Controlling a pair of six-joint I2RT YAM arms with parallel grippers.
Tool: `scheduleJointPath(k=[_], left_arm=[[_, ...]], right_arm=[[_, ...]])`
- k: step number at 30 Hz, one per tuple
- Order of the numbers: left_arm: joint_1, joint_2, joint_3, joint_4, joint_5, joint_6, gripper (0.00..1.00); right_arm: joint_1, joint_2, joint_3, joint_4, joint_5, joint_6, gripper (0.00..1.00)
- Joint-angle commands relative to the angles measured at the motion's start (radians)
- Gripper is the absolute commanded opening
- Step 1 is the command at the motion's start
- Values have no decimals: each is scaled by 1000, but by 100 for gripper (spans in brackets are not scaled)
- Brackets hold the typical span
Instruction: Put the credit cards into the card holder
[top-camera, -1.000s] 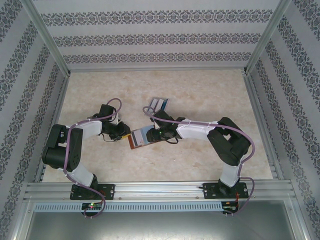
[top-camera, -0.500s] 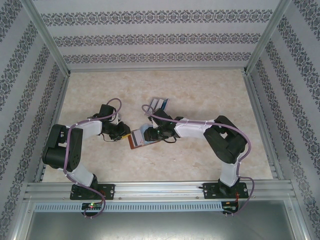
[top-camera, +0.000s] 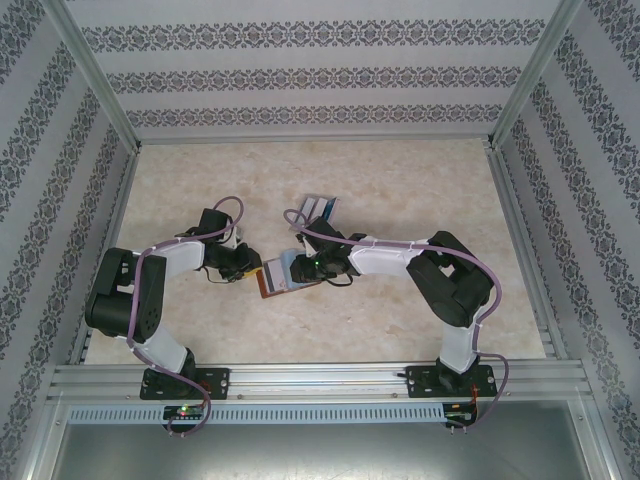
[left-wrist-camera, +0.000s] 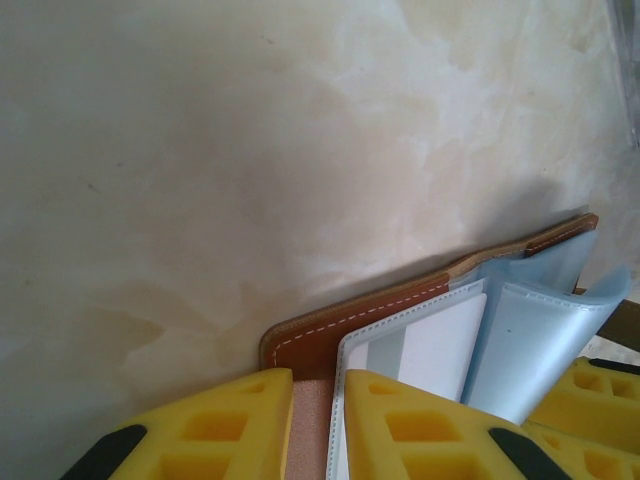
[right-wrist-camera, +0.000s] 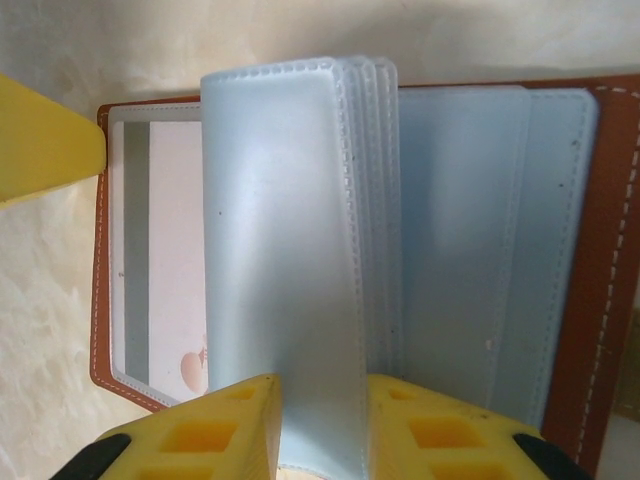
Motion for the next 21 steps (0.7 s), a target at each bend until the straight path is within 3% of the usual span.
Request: scheduleJointPath(k=[1,21], left_arm=[[-20,32,-5,1,-4,-5,22],[-24,40,11,-8,2,-2,22]], right_arm=[[7,-26,22,-25,-16,-20,29],[-2,-76,24,-1,-40,-33,42]])
